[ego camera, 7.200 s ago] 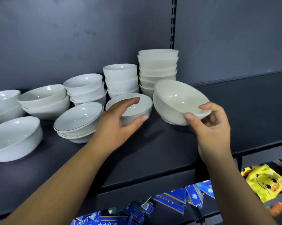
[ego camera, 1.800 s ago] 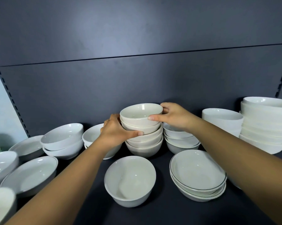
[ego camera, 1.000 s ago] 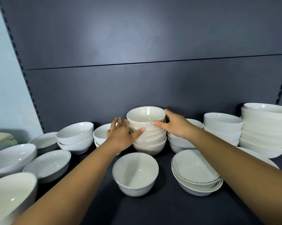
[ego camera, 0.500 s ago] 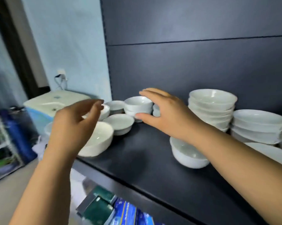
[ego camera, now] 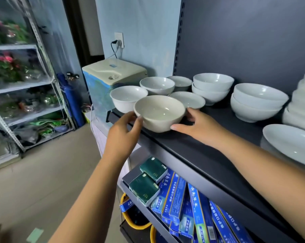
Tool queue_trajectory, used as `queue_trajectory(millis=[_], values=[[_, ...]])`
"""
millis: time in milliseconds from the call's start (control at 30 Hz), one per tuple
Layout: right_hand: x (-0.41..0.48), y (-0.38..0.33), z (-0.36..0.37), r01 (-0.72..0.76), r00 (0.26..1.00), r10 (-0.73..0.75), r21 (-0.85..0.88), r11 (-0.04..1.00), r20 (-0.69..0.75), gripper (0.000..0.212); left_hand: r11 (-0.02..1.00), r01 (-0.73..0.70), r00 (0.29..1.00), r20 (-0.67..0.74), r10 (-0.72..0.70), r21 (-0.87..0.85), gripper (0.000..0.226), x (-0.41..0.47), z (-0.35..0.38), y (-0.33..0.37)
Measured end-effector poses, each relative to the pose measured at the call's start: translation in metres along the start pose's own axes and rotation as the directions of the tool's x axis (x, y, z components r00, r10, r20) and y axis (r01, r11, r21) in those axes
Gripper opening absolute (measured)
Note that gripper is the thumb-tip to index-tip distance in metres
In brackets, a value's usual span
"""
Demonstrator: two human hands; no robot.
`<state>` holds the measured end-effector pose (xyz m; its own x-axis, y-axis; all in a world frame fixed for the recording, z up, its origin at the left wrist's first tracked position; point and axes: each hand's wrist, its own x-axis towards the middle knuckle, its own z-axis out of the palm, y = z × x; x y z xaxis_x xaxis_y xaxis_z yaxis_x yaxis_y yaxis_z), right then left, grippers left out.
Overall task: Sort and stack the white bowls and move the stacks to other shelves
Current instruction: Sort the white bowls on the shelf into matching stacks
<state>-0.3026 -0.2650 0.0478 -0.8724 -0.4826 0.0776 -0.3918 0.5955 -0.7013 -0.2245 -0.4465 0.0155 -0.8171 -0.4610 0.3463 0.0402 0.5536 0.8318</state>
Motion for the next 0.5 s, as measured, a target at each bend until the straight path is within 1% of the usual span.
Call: queue_trajectory(millis=[33,67,100,133,167,233,300,367,500], values=[[0.002,0.000,0.003,-0.001,1.000,0.001,0.027,1.000,0.009,0.087,0.998,-0.011,0.998,0.061,0.014,-0.064,0.036,0.002,0.002,-0.003],[0.003,0.001,0.005,-0.004,1.000,0.003,0.061,0.998,0.011,0.091,0.991,-0.011,0.992,0.121,0.027,-0.134,0.044,0.004,0.003,-0.004],[0.005,0.002,0.008,-0.006,1.000,0.005,0.105,0.994,0.004,0.092,0.980,-0.005,0.984,0.171,0.040,-0.197,0.054,0.006,0.004,-0.006],[0.006,0.003,0.011,-0.009,1.000,0.010,0.148,0.989,-0.007,0.089,0.974,-0.003,0.979,0.197,0.049,-0.225,0.065,0.008,0.006,-0.011],[0.006,0.003,0.013,-0.004,1.000,0.009,0.181,0.984,-0.024,0.084,0.974,-0.013,0.977,0.207,0.061,-0.224,0.074,0.009,0.009,-0.014],[0.004,0.003,0.016,0.010,0.997,0.006,0.202,0.979,-0.079,0.077,0.976,-0.056,0.979,0.180,0.095,-0.211,0.082,0.010,0.012,-0.015],[-0.001,-0.002,0.012,0.029,0.991,0.000,0.208,0.978,-0.136,0.067,0.963,-0.095,0.985,0.117,0.128,-0.252,0.083,0.010,0.014,-0.009],[-0.007,-0.010,0.000,0.067,0.979,-0.022,0.220,0.973,-0.201,0.057,0.938,-0.155,0.981,0.061,0.182,-0.311,0.080,0.014,0.015,0.003],[-0.027,-0.031,-0.043,0.146,0.929,-0.067,0.196,0.970,-0.363,0.049,0.848,-0.280,0.951,-0.008,0.309,-0.450,0.062,0.025,0.023,0.051]])
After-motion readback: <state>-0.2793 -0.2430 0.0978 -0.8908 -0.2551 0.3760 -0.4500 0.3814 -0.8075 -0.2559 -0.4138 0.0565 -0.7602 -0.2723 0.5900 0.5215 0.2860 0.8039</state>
